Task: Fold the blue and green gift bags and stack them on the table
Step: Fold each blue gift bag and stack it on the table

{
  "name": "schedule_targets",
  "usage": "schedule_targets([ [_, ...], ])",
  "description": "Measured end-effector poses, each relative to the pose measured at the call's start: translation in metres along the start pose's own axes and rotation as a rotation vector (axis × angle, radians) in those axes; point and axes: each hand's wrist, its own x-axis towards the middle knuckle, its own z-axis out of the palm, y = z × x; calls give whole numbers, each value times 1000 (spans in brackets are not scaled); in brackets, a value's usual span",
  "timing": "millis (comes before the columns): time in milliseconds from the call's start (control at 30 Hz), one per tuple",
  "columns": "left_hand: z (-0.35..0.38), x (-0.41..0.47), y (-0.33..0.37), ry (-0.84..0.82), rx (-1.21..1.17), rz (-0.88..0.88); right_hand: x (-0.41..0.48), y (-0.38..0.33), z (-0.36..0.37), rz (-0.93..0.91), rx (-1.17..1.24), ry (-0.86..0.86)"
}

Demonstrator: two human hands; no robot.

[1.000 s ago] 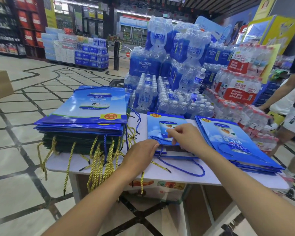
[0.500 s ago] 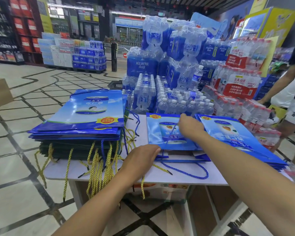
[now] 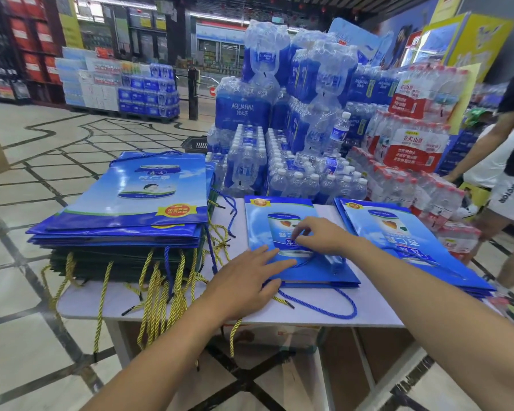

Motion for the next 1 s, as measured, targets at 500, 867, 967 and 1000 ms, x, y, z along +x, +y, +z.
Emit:
schedule_targets([
  [500, -1, 3, -1, -144, -4, -57, 3, -10, 31, -265, -592, 155],
  [867, 3, 3, -3, -89, -40, -67, 40, -30, 45, -95, -426, 274],
  [967, 4, 2, -4, -60, -48, -69, 34, -30, 43, -27, -246, 212],
  [1000, 4, 1, -4, -53, -50, -69, 28, -29, 39, -16, -193, 195],
])
